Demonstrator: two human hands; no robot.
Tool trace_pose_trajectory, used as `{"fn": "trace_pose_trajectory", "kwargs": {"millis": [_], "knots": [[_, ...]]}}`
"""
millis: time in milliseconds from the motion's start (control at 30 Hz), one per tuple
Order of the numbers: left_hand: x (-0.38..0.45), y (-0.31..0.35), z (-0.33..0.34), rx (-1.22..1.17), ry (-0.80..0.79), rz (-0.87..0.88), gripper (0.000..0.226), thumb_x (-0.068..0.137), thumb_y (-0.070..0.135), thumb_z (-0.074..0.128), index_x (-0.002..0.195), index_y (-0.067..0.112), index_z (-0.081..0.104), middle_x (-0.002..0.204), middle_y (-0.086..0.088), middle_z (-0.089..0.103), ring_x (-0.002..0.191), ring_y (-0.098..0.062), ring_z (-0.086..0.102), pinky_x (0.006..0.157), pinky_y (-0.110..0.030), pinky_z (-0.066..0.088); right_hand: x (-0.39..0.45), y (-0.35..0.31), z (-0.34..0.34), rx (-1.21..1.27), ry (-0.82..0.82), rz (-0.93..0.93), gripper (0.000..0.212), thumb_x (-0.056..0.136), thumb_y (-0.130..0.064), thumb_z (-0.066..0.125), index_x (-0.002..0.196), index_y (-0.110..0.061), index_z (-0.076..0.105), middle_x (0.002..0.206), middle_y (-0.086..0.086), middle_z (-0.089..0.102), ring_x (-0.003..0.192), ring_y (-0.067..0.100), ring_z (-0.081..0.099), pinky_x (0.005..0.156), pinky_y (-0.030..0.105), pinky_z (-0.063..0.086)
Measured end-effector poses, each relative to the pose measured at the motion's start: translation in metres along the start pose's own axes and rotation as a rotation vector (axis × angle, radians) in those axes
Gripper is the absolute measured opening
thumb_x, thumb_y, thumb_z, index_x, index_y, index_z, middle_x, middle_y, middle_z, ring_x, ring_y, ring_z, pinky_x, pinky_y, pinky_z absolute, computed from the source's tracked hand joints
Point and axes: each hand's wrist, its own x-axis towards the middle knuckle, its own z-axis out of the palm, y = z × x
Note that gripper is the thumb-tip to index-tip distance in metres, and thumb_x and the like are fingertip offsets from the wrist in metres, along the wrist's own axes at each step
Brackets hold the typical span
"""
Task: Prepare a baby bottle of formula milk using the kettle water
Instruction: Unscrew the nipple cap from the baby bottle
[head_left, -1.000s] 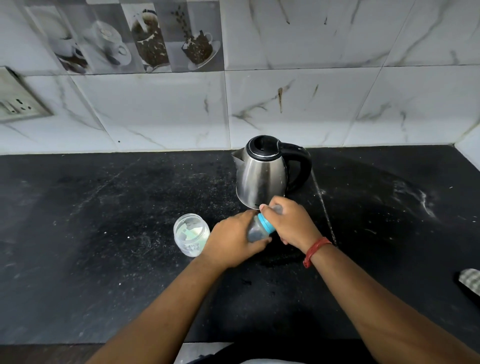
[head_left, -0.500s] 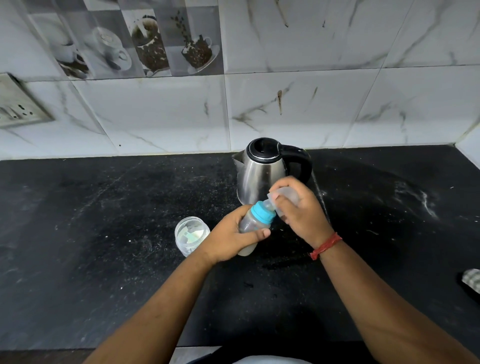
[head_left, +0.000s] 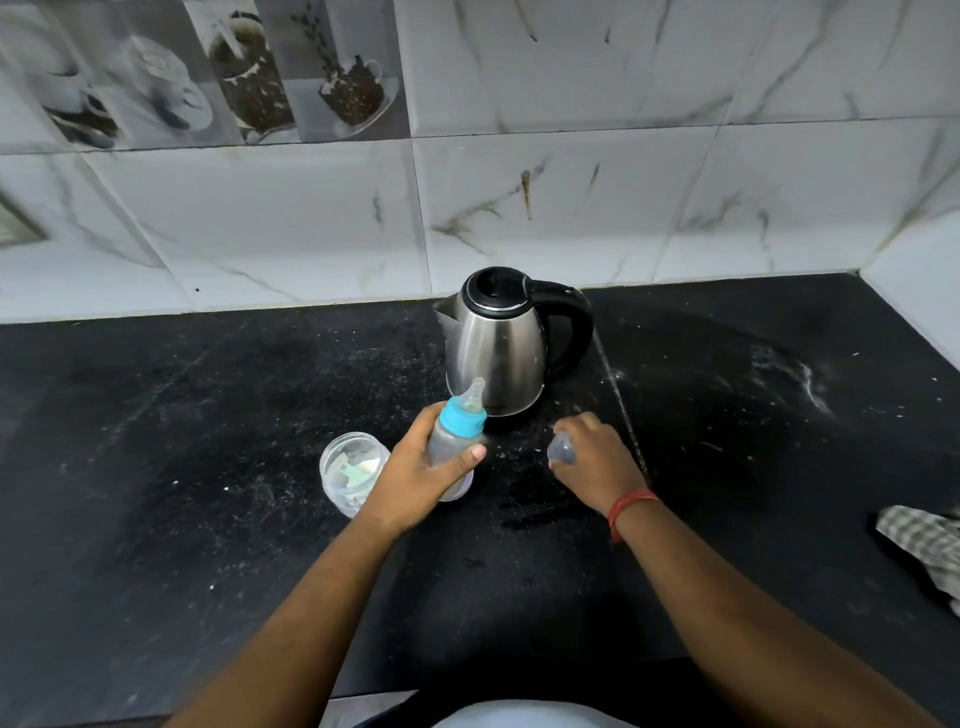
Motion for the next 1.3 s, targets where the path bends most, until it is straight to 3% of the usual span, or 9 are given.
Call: {"fn": "trace_pose_trajectory", "kwargs": {"millis": [367, 433, 567, 667, 767, 900, 1067, 1200, 1300], "knots": [[0.000, 0.002, 0.003, 0.053, -0.011, -0.010, 0.045, 0.084, 0.047, 0.071, 0.125, 0.048, 0.050, 0.113, 0.023, 0.068, 0.108, -0.005, 0.067, 0.092, -0.024, 0.055, -0.007, 0.019, 0.012, -0.167, -0.069, 0.036, 0.063, 0.091, -0.032, 0.068, 0.150, -0.028, 0.044, 0.140, -0.001, 0.048, 0.122, 0.026, 0.045, 0.100, 0.037, 0.049], [0.001, 0.002, 0.004, 0.074, -0.005, -0.012, 0.047, 0.083, 0.047, 0.073, 0.124, 0.047, 0.051, 0.111, 0.023, 0.068, 0.106, -0.004, 0.068, 0.091, -0.025, 0.056, -0.007, 0.012, 0.004, -0.176, 0.025, 0.025, 0.062, 0.091, -0.035, 0.068, 0.148, -0.025, 0.046, 0.139, 0.001, 0.050, 0.121, 0.027, 0.048, 0.101, 0.038, 0.048], [0.005, 0.000, 0.006, 0.131, 0.021, -0.020, 0.048, 0.084, 0.041, 0.080, 0.123, 0.043, 0.052, 0.107, 0.019, 0.069, 0.102, -0.003, 0.067, 0.090, -0.022, 0.055, -0.006, -0.031, -0.021, 0.380, 0.304, -0.025, 0.028, 0.093, -0.031, 0.069, 0.118, -0.019, 0.068, 0.115, -0.004, 0.061, 0.096, 0.007, 0.059, 0.085, 0.025, 0.051], [0.007, 0.003, 0.011, 0.212, 0.048, 0.009, 0.047, 0.085, 0.035, 0.083, 0.123, 0.035, 0.056, 0.108, 0.013, 0.070, 0.098, -0.002, 0.066, 0.085, -0.017, 0.051, -0.013, -0.074, -0.040, 0.787, 0.090, -0.011, 0.024, 0.095, -0.034, 0.069, 0.115, -0.020, 0.069, 0.114, -0.005, 0.065, 0.099, -0.001, 0.063, 0.086, 0.016, 0.049], [0.008, 0.011, 0.020, 0.333, 0.090, 0.098, 0.046, 0.084, 0.030, 0.082, 0.124, 0.030, 0.059, 0.108, 0.015, 0.069, 0.099, 0.001, 0.065, 0.086, -0.025, 0.054, -0.021, -0.104, -0.040, 1.015, -0.125, -0.026, 0.030, 0.092, -0.032, 0.073, 0.118, -0.019, 0.067, 0.118, 0.003, 0.072, 0.109, 0.011, 0.069, 0.094, 0.024, 0.054], [0.010, 0.027, 0.030, 0.584, 0.173, 0.250, 0.045, 0.086, 0.038, 0.070, 0.129, 0.036, 0.056, 0.109, 0.019, 0.064, 0.101, -0.001, 0.062, 0.081, -0.029, 0.054, -0.026, -0.128, -0.033, 1.318, -0.032, 0.060, 0.031, 0.089, -0.022, 0.078, 0.115, -0.008, 0.069, 0.109, 0.013, 0.076, 0.105, 0.021, 0.073, 0.093, 0.031, 0.056], [0.013, 0.035, 0.034, 0.630, 0.190, 0.217, 0.054, 0.082, 0.052, 0.060, 0.129, 0.026, 0.056, 0.108, 0.011, 0.067, 0.099, -0.009, 0.065, 0.079, -0.039, 0.057, -0.026, -0.141, -0.041, 1.420, 0.075, 0.115, 0.027, 0.086, -0.016, 0.075, 0.112, -0.010, 0.074, 0.107, 0.014, 0.077, 0.105, 0.021, 0.073, 0.096, 0.035, 0.057], [0.014, 0.044, 0.034, 0.451, 0.119, 0.174, 0.056, 0.078, 0.046, 0.069, 0.130, 0.031, 0.057, 0.108, 0.012, 0.072, 0.100, -0.003, 0.069, 0.086, -0.036, 0.059, -0.025, -0.148, -0.049, 1.446, 0.097, 0.092, 0.021, 0.081, -0.014, 0.070, 0.100, -0.009, 0.077, 0.105, 0.008, 0.078, 0.102, 0.019, 0.073, 0.093, 0.035, 0.056], [0.012, 0.050, 0.030, 0.310, 0.047, 0.151, 0.049, 0.077, 0.030, 0.075, 0.124, 0.029, 0.062, 0.101, 0.011, 0.075, 0.096, 0.000, 0.071, 0.086, -0.030, 0.059, -0.025, -0.151, -0.055, 1.466, 0.059, 0.037, 0.020, 0.083, -0.004, 0.067, 0.081, -0.021, 0.078, 0.111, 0.007, 0.078, 0.116, 0.014, 0.069, 0.109, 0.042, 0.049]]}}
